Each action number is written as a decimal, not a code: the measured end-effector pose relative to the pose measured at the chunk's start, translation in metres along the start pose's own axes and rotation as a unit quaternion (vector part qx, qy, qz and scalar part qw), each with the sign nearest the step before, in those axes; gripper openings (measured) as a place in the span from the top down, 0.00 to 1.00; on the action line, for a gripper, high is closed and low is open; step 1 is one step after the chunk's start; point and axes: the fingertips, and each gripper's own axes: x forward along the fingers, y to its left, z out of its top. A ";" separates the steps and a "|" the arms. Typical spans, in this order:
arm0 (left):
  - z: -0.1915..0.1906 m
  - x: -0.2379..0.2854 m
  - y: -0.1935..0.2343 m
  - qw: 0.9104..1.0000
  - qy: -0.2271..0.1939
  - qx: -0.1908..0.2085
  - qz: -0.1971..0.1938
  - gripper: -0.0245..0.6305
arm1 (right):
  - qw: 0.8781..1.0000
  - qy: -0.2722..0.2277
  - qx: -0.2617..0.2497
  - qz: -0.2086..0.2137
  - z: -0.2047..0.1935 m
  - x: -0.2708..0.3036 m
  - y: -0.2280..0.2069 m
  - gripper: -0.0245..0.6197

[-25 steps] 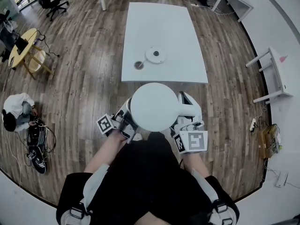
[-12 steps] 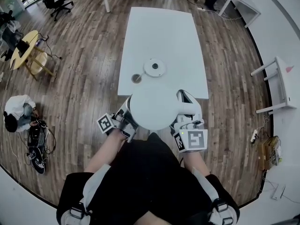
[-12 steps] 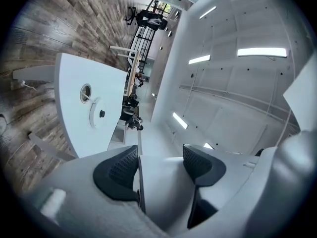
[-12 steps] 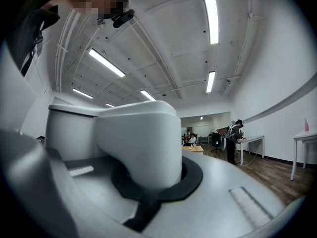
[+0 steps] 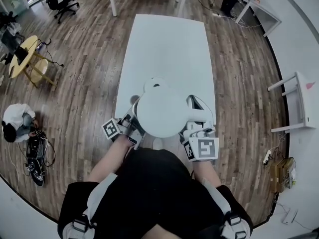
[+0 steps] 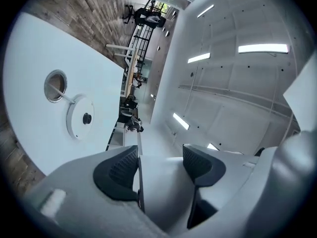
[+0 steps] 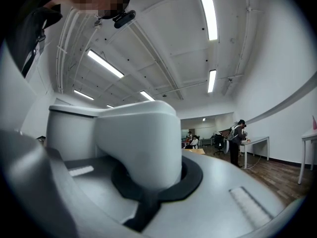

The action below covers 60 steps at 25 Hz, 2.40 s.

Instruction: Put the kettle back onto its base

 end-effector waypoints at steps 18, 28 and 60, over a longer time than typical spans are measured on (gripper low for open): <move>0.036 0.062 0.043 0.998 -0.047 0.029 0.024 0.53 | 0.999 0.001 -0.017 0.046 -0.022 0.079 -0.047 0.95; 0.072 0.083 0.076 0.995 -0.053 0.041 0.076 0.53 | 0.999 0.013 -0.014 0.031 -0.051 0.122 -0.060 0.95; 0.141 0.131 0.039 0.916 0.019 0.353 0.188 0.96 | 0.998 0.062 -0.026 0.022 -0.139 0.192 -0.058 0.95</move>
